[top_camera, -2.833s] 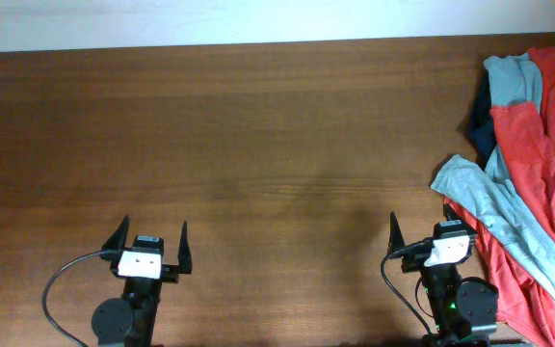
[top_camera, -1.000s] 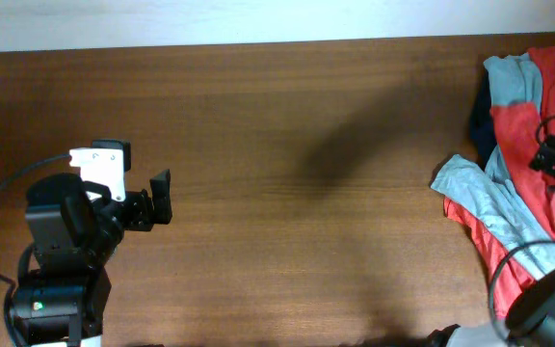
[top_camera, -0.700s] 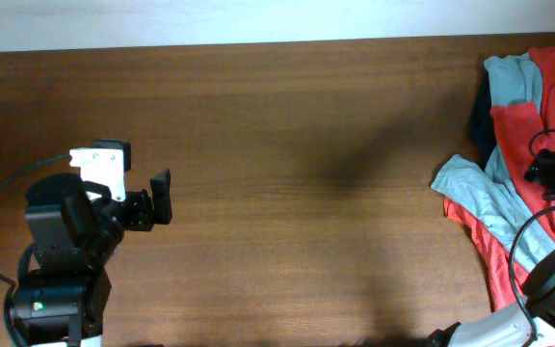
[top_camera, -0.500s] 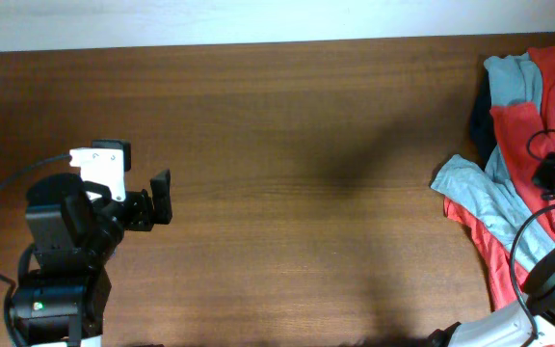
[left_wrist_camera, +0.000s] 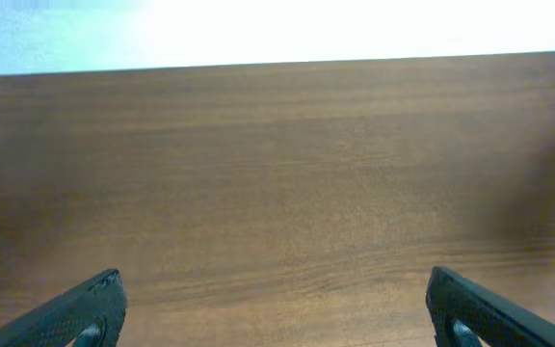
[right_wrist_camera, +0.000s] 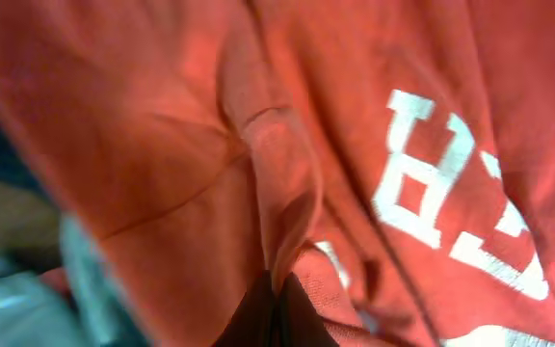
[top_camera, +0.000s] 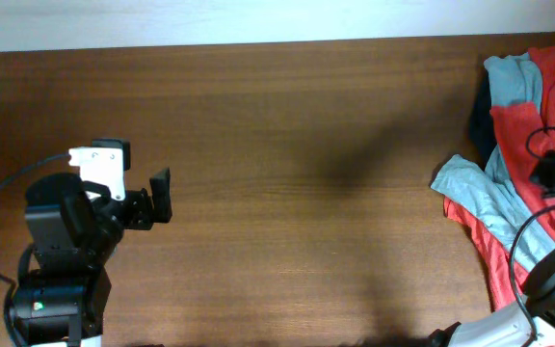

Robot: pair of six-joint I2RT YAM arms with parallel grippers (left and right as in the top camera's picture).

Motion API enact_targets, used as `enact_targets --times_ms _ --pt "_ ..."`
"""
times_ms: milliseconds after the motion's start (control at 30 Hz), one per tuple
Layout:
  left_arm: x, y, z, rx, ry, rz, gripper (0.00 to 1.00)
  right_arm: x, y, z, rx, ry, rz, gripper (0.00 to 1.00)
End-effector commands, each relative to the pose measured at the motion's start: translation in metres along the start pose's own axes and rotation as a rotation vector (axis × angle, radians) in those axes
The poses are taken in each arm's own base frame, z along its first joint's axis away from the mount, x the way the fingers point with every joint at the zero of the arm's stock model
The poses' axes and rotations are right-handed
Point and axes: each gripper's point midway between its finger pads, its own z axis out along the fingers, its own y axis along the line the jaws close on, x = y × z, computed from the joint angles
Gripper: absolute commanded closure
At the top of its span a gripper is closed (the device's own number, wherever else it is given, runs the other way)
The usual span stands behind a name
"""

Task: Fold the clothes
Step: 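Reach the right gripper into the clothes pile and grasp the orange shirt, then drag the orange shirt left across the table with the right gripper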

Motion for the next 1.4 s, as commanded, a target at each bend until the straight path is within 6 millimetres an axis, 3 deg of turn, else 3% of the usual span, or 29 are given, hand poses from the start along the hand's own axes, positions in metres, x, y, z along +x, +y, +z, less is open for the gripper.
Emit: enact_targets --times_ms 0,33,67,133,167,233,267,400,433,533,700,867,1033,1267,1300,1367 --pt "-0.011 -0.002 -0.004 0.010 -0.033 -0.002 0.01 -0.073 0.058 -0.093 -0.136 -0.239 -0.103 0.96" --pt "-0.011 -0.002 -0.004 0.010 -0.033 -0.002 0.01 -0.086 0.091 -0.134 -0.188 -0.286 -0.160 0.96" --pt "-0.011 -0.002 -0.004 0.010 -0.033 -0.002 0.01 -0.089 0.110 -0.153 -0.217 -0.305 -0.197 0.96" --pt "-0.011 -0.002 -0.004 0.010 -0.033 -0.002 0.01 -0.083 0.184 -0.213 -0.322 -0.341 -0.348 0.96" --pt "-0.011 -0.002 -0.004 0.010 -0.033 -0.002 0.01 -0.079 0.196 -0.222 -0.341 -0.345 -0.373 0.96" --pt "-0.011 -0.002 -0.004 0.010 -0.033 -0.002 0.01 -0.059 0.254 -0.256 -0.436 -0.361 -0.491 0.96" --pt "-0.011 -0.002 -0.004 0.010 -0.033 -0.002 0.01 -0.037 0.297 -0.274 -0.513 -0.363 -0.581 0.96" --pt "-0.011 -0.002 -0.004 0.010 -0.033 -0.002 0.01 0.031 0.381 -0.290 -0.644 -0.309 -0.777 0.96" --pt "-0.011 -0.002 -0.004 0.010 -0.033 -0.002 0.01 0.042 0.392 -0.290 -0.655 -0.296 -0.808 0.96" --pt "-0.011 -0.002 -0.004 0.010 -0.033 -0.002 0.01 0.104 0.449 -0.276 -0.691 -0.218 -0.961 0.96" --pt "-0.011 -0.002 -0.004 0.010 -0.033 -0.002 0.01 0.154 0.502 -0.248 -0.744 -0.161 -1.063 0.96" --pt "-0.011 -0.002 -0.004 0.010 -0.033 -0.002 0.01 0.167 0.557 -0.243 -0.838 -0.270 -1.085 0.96" --pt "-0.011 -0.002 -0.004 0.010 -0.033 -0.002 0.01 0.180 0.610 -0.279 -0.993 -0.443 -1.059 0.96" --pt "-0.011 -0.002 -0.004 0.010 -0.033 -0.002 0.01 0.213 0.651 -0.323 -1.152 -0.588 -1.061 0.96" --pt "-0.011 -0.002 -0.004 0.010 -0.033 -0.002 0.01 0.214 0.655 -0.326 -1.161 -0.603 -1.057 0.93" --pt "-0.011 -0.002 -0.004 0.010 -0.033 -0.002 0.01 0.210 0.657 -0.327 -1.144 -0.632 -1.040 0.69"
